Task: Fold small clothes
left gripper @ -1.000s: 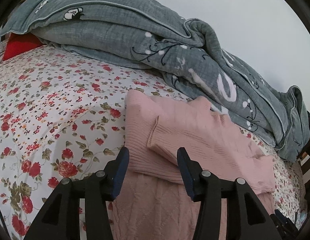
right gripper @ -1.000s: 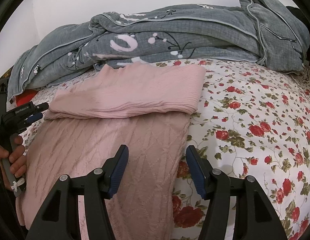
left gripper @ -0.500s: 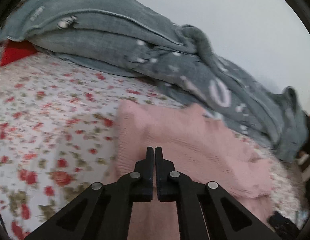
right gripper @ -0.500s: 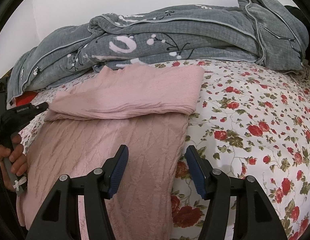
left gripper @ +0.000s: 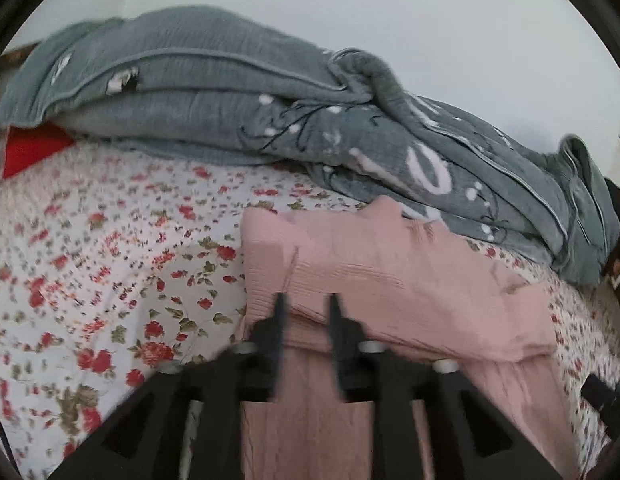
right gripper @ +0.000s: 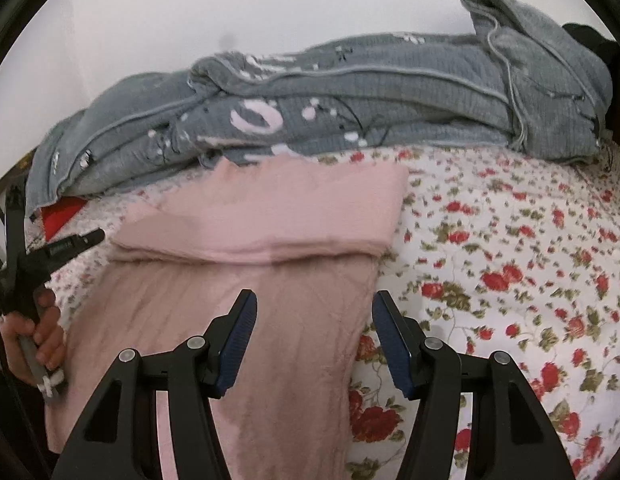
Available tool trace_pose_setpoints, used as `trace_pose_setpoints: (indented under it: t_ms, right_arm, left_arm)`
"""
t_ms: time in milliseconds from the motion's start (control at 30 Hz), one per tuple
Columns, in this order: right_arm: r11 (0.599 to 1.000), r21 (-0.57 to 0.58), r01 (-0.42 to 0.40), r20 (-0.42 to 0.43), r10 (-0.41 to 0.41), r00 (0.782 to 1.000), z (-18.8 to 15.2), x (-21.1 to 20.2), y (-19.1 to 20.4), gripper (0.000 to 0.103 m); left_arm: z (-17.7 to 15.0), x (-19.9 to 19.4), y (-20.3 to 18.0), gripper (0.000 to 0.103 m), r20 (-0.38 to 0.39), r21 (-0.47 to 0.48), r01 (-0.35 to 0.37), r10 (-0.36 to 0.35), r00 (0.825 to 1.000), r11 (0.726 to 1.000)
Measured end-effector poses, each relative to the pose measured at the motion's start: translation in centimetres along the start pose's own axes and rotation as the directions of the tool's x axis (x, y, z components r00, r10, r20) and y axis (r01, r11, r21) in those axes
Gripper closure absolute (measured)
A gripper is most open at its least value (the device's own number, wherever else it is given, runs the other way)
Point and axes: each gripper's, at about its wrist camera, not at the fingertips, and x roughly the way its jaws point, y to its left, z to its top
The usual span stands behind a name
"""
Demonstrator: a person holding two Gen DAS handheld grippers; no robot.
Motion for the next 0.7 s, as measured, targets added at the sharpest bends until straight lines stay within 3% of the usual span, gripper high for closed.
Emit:
trace_pose_setpoints:
  t_ms: [33, 67, 267, 467, 700]
  right_arm:
    - [1.0, -0.002, 0.005, 0.009, -0.005, 1.0, 0.0, -0.9, 0.3, 0.044]
    - [1.0, -0.004, 0.009, 0.012, -0.009, 1.0, -0.1, -1.5, 0.4, 0.044]
    - [0.993, -0.063, 0.095, 0.037, -0.092, 0.995, -1.8, -6.7, 1.2, 0.044]
    - [0.99, -0.045, 0.135, 0.051, -0.133, 0.99, -4.7, -11.3, 0.6, 0.044]
    - [0.981, -0.036, 0.189, 0.046, -0.188, 0.981, -8.2, -14.6, 1.0, 0.044]
  left_arm:
    - [-0.1, -0.6, -0.2, 0.05, 0.006, 0.005, -0.003, 0.003, 1.0, 1.0]
    - [-0.4, -1.2, -0.4, 0.046, 0.013, 0.013, 0.001, -0.001, 1.0, 1.0]
    - [-4.0, -5.8, -0.3, 0.043, -0.033, 0.101, -0.003, 0.007, 0.999, 0.995]
    - [-6.4, -10.7, 2.4, 0.043, -0.101, 0.074, -0.015, 0.023, 0.995, 0.997]
    - [-8.9, -16.7, 3.6, 0.043, -0.068, 0.091, -0.051, 0.057, 0.996, 0.995]
